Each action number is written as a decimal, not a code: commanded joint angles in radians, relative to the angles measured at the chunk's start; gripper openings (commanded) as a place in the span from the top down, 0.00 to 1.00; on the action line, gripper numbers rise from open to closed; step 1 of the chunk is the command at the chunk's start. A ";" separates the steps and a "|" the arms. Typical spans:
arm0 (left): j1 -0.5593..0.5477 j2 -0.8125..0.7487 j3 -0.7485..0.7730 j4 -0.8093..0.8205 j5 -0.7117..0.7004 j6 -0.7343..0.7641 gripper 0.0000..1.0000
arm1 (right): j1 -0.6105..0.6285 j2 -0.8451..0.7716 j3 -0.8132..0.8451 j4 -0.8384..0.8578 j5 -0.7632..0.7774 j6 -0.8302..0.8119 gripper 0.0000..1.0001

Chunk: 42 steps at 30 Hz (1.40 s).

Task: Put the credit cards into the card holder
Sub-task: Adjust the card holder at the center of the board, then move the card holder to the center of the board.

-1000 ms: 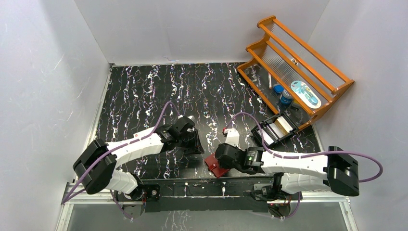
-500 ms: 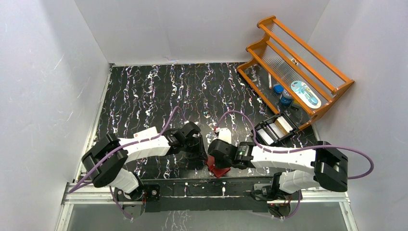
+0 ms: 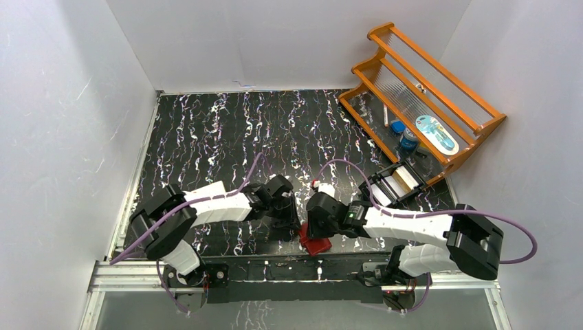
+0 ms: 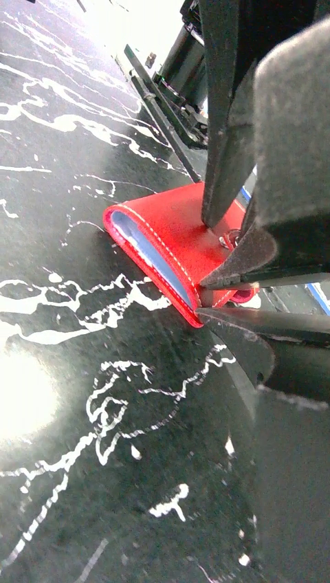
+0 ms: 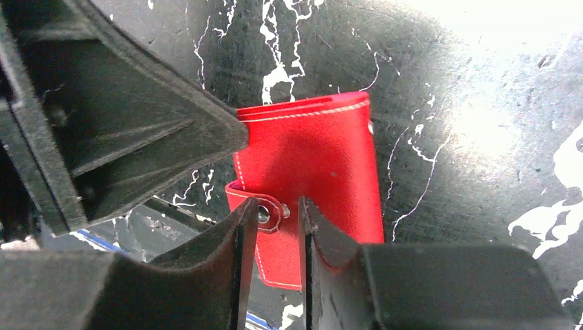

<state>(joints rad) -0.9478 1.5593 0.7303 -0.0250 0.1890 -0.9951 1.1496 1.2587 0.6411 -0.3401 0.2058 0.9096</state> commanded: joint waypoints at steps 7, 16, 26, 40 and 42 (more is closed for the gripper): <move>-0.012 0.132 0.140 -0.078 -0.052 0.083 0.87 | -0.047 -0.110 0.024 -0.070 0.053 -0.029 0.62; -0.006 0.132 0.291 -0.200 -0.118 0.128 0.81 | -0.132 -0.293 -0.058 -0.187 -0.011 0.017 0.62; -0.009 -0.110 0.088 -0.193 -0.071 0.065 0.80 | -0.132 -0.294 -0.193 -0.021 -0.071 0.109 0.63; 0.001 -0.235 -0.120 -0.068 -0.074 -0.005 0.78 | -0.138 -0.021 -0.109 0.257 -0.042 0.088 0.69; 0.015 -0.217 -0.121 -0.052 -0.069 0.007 0.78 | -0.140 0.014 -0.069 0.249 -0.045 0.073 0.69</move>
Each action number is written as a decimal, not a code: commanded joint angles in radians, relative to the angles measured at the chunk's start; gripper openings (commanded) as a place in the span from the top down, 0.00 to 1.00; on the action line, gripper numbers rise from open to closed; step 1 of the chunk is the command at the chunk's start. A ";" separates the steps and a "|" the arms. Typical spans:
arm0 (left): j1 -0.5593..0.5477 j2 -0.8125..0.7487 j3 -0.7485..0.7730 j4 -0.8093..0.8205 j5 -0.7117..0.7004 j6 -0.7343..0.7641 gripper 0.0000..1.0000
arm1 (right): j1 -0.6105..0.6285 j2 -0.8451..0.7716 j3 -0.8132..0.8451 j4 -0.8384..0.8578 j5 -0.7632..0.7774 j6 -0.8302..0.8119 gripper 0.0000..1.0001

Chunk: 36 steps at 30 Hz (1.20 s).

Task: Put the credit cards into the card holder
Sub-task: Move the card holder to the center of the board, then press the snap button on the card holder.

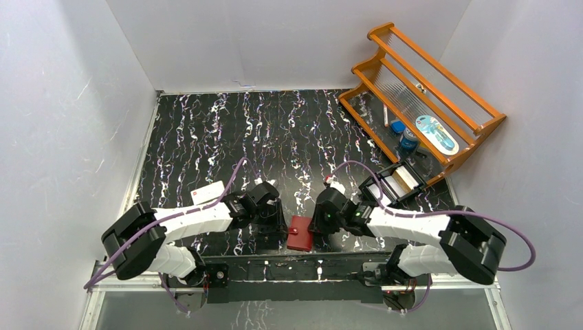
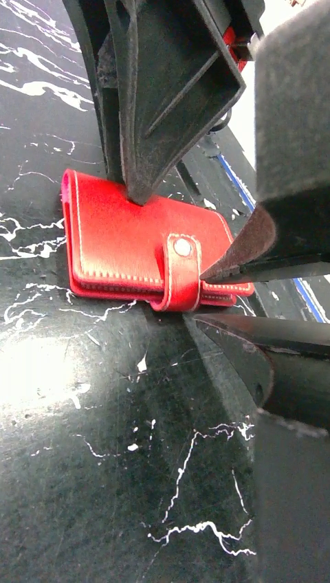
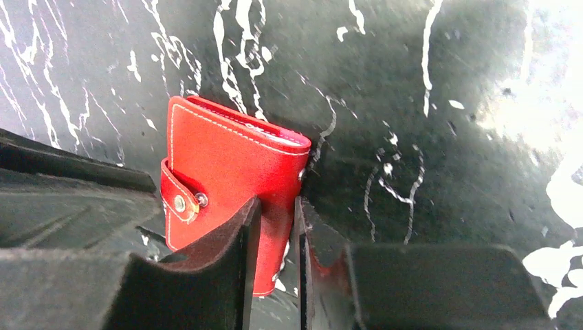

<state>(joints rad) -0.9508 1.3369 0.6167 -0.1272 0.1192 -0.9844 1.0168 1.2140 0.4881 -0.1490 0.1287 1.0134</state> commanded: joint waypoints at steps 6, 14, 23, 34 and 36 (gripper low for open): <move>0.029 0.013 0.024 0.014 0.003 0.016 0.81 | -0.010 -0.012 0.184 -0.082 0.019 -0.081 0.62; 0.044 -0.049 0.004 0.004 -0.008 0.008 0.80 | -0.009 -0.007 0.180 -0.007 -0.100 -0.053 0.63; 0.058 -0.032 -0.029 0.038 -0.008 -0.001 0.81 | -0.010 0.071 0.124 0.141 -0.184 -0.010 0.63; 0.059 -0.002 -0.001 0.010 -0.028 0.024 0.82 | -0.011 0.128 0.093 0.192 -0.168 0.034 0.60; 0.059 0.007 0.005 0.005 -0.031 0.028 0.82 | -0.011 0.139 0.089 0.207 -0.176 0.042 0.60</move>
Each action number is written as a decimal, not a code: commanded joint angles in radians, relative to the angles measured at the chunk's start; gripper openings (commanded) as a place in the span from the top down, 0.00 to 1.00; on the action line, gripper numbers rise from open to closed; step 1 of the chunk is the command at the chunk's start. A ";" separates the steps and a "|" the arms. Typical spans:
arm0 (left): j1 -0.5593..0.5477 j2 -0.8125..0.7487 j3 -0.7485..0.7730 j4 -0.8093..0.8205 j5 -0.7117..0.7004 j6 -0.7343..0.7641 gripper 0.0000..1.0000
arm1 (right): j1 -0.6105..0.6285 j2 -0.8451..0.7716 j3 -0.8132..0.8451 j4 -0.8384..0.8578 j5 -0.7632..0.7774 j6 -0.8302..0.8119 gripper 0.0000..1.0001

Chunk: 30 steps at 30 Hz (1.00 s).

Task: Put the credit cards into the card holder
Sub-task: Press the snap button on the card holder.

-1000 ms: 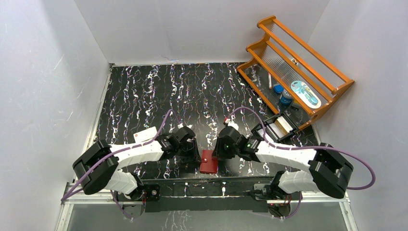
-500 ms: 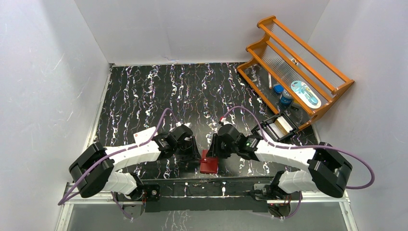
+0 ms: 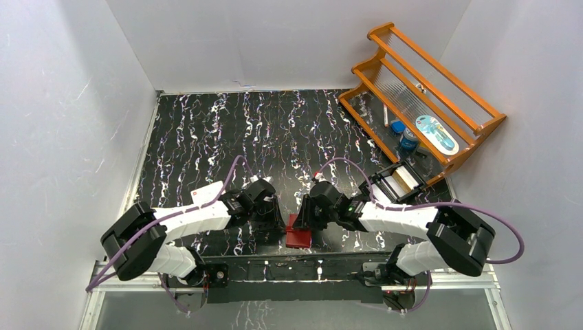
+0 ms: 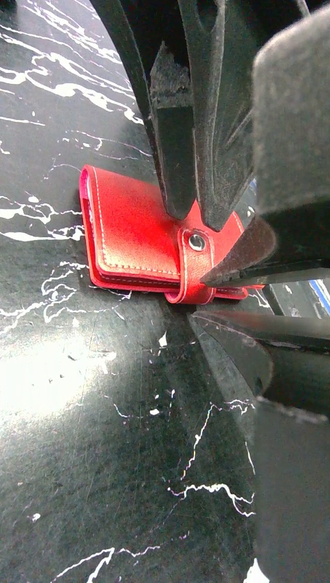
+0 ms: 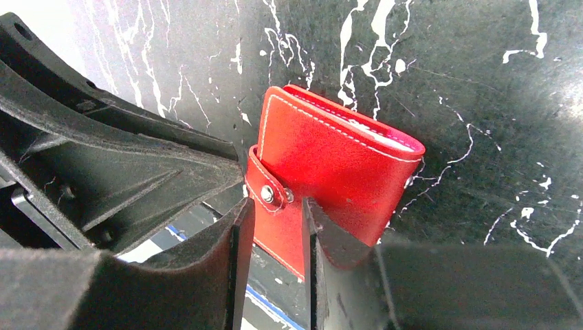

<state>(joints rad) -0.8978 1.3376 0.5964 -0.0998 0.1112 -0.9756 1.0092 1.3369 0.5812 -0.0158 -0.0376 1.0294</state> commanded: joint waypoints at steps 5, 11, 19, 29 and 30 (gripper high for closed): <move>0.005 0.026 0.028 -0.014 -0.018 0.024 0.82 | -0.003 0.044 -0.019 0.123 -0.029 0.044 0.60; 0.006 0.054 0.038 -0.018 -0.019 0.033 0.82 | -0.002 0.047 -0.033 0.150 -0.030 0.050 0.65; 0.006 0.069 0.057 -0.026 -0.019 0.044 0.82 | -0.001 0.020 -0.047 0.170 -0.032 0.060 0.72; 0.006 0.063 0.076 -0.046 -0.020 0.047 0.82 | -0.002 0.002 -0.025 0.083 0.002 0.021 1.00; 0.006 0.057 0.080 -0.053 -0.023 0.046 0.82 | -0.002 -0.002 -0.025 0.075 0.004 0.017 1.00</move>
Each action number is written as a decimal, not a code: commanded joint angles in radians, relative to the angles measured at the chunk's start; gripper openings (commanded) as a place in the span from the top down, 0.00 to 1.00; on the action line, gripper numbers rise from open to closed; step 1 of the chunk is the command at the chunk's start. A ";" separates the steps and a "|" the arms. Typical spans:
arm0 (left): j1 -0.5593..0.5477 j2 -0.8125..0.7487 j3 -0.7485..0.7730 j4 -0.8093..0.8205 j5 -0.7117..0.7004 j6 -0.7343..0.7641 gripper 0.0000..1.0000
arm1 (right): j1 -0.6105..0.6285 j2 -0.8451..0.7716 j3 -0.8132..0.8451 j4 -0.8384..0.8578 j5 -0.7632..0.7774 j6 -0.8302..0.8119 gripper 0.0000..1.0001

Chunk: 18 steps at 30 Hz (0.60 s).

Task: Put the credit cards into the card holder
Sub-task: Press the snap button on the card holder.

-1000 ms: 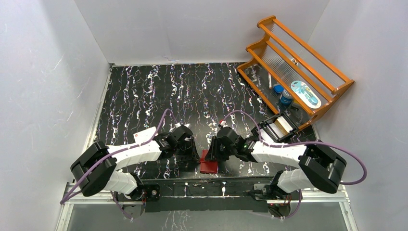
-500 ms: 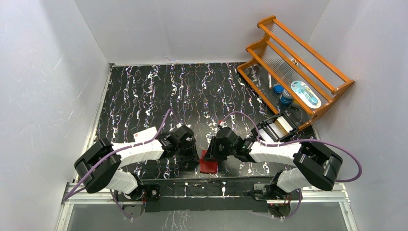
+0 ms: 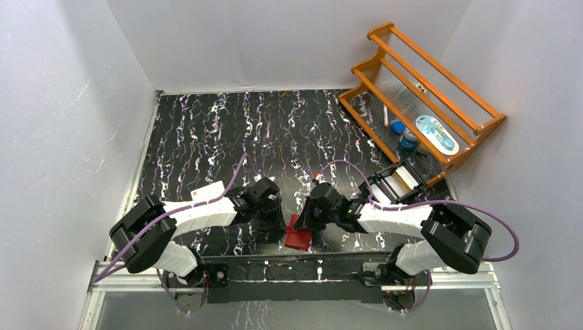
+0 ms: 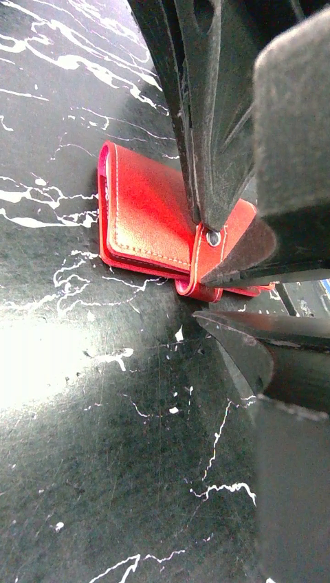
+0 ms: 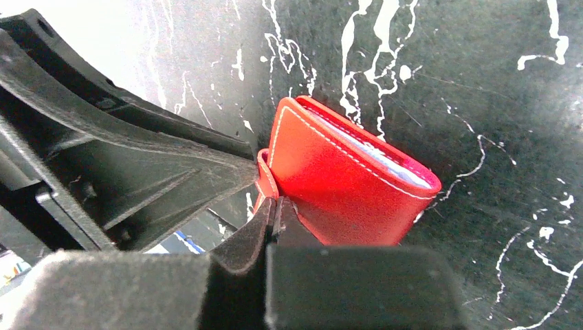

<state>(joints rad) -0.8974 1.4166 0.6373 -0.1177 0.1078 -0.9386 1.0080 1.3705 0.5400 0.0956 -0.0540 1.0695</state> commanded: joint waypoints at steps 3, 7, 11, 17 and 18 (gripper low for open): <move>0.005 -0.043 0.050 -0.056 -0.031 0.006 0.81 | -0.002 -0.048 0.027 -0.084 0.038 -0.034 1.00; 0.006 -0.073 0.061 -0.066 -0.043 0.017 0.77 | 0.000 -0.063 0.030 -0.125 0.051 -0.047 1.00; 0.006 -0.058 0.112 -0.076 -0.069 0.068 0.74 | -0.001 -0.063 0.005 -0.107 0.045 -0.055 1.00; 0.006 0.047 0.151 0.035 0.063 0.118 0.75 | -0.001 -0.073 -0.001 -0.101 0.046 -0.054 1.00; 0.006 0.060 0.148 0.051 0.076 0.120 0.76 | -0.001 -0.075 -0.001 -0.106 0.048 -0.055 1.00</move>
<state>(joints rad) -0.8974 1.4303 0.7704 -0.1192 0.1081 -0.8612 1.0080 1.3216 0.5404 0.0006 -0.0257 1.0355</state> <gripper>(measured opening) 0.249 0.011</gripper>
